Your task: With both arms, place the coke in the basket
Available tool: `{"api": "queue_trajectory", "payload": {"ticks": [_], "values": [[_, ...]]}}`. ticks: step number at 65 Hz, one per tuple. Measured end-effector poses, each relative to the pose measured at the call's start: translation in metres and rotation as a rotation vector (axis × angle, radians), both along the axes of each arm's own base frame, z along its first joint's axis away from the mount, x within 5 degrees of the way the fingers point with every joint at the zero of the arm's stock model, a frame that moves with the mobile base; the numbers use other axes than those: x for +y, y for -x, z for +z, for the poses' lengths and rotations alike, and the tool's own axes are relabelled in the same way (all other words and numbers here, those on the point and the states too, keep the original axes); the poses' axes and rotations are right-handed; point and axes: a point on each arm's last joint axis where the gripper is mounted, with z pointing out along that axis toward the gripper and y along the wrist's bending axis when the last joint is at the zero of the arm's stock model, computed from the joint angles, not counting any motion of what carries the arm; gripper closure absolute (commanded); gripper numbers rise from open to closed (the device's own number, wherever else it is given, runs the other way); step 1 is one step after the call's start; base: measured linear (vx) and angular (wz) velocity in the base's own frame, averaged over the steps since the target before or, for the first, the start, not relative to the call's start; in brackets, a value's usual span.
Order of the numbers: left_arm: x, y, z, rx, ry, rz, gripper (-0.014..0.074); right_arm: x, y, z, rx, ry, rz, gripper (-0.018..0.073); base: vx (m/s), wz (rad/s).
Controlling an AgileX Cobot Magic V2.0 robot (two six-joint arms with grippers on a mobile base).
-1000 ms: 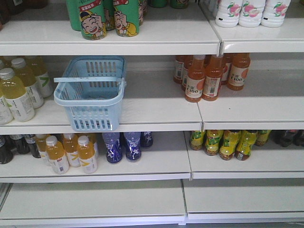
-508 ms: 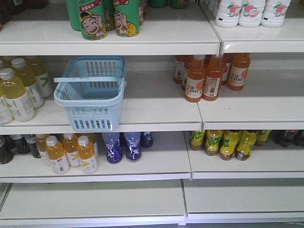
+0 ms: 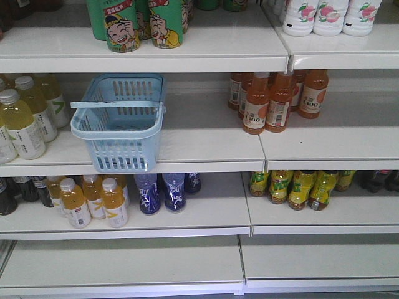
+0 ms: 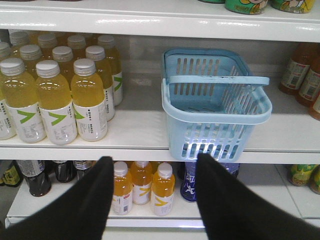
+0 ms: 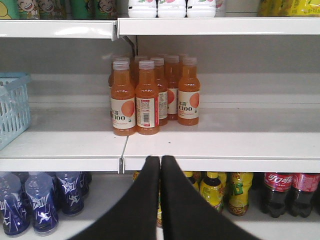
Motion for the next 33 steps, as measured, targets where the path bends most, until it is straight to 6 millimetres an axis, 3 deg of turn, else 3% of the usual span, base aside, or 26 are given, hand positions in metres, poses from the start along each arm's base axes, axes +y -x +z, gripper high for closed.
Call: {"api": "queue_trajectory", "payload": {"ticks": [8,25,33], "values": [[0.0000,0.0000,0.0000,0.000,-0.002,-0.001,0.0048,0.0000,0.0000,0.0000,0.000,0.000,0.000,0.0569,0.00,0.00],[-0.0001,-0.0006,0.0017,-0.020,0.007,0.001,0.0045,0.0000,0.0000,0.0000,0.000,0.000,0.000,0.0569,0.00,0.00],[-0.0033,-0.0021,0.0072,-0.078,0.223,0.031,0.0045,0.0000,0.0000,0.0000,0.000,0.000,0.000,0.0569,0.00,0.00]]}}
